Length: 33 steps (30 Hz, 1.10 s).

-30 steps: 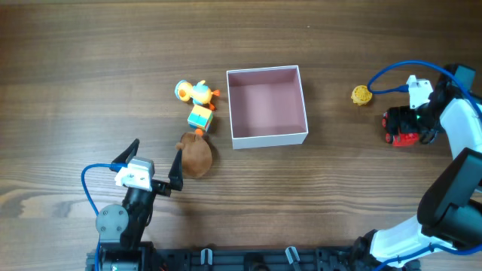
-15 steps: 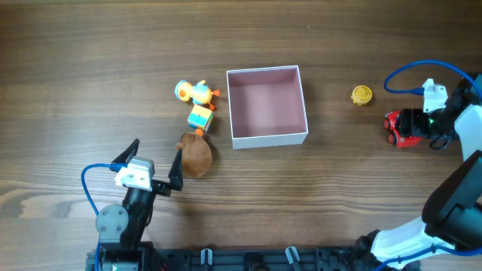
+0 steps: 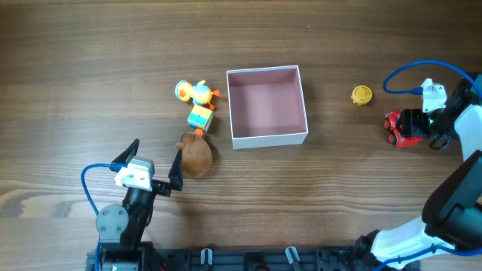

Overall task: Pack container
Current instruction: 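Lower the right gripper and close it on the red truck, then carry the red truck into the box and open the right gripper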

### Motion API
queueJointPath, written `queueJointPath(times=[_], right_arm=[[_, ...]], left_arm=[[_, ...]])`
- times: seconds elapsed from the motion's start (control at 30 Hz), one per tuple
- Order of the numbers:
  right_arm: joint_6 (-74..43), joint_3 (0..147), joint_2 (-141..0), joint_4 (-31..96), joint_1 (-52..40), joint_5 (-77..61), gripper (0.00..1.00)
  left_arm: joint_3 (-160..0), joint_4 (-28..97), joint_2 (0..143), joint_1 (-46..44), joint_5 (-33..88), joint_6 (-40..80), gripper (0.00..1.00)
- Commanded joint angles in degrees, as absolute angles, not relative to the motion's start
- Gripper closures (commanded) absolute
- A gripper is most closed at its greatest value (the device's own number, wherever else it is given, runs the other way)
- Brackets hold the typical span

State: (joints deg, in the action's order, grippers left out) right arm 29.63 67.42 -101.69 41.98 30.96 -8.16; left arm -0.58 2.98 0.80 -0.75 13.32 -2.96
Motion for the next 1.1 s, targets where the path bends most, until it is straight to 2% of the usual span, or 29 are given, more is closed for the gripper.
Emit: queueJointPath(times=[0.0, 0.07, 0.13, 0.3, 0.73, 0.97, 1.07], right_arm=[[31.9, 67.0, -102.8, 42.0, 31.0, -9.5, 0.33], [32.9, 67.0, -102.8, 42.0, 31.0, -9.5, 0.39], [32.9, 67.0, -102.8, 42.1, 31.0, -9.5, 0.39], [32.8, 67.0, -103.0, 42.4, 31.0, -9.5, 0.57], [29.2, 67.7, -103.2, 41.0, 31.0, -9.5, 0.62], [26.1, 76.5, -101.6, 47.1, 30.7, -13.9, 0.64], [25.3, 80.9, -98.0, 50.3, 29.2, -16.6, 0.74]], left_arm=[[-0.3, 3.2, 0.4, -0.9, 13.2, -3.9, 0.00], [-0.3, 3.2, 0.4, -0.9, 13.2, -3.9, 0.00], [-0.3, 3.2, 0.4, -0.9, 13.2, -3.9, 0.00], [-0.3, 3.2, 0.4, -0.9, 13.2, -3.9, 0.00], [-0.3, 3.2, 0.4, -0.9, 13.2, -3.9, 0.00], [-0.3, 3.2, 0.4, -0.9, 13.2, -3.9, 0.00], [-0.3, 3.2, 0.4, -0.9, 13.2, -3.9, 0.00]])
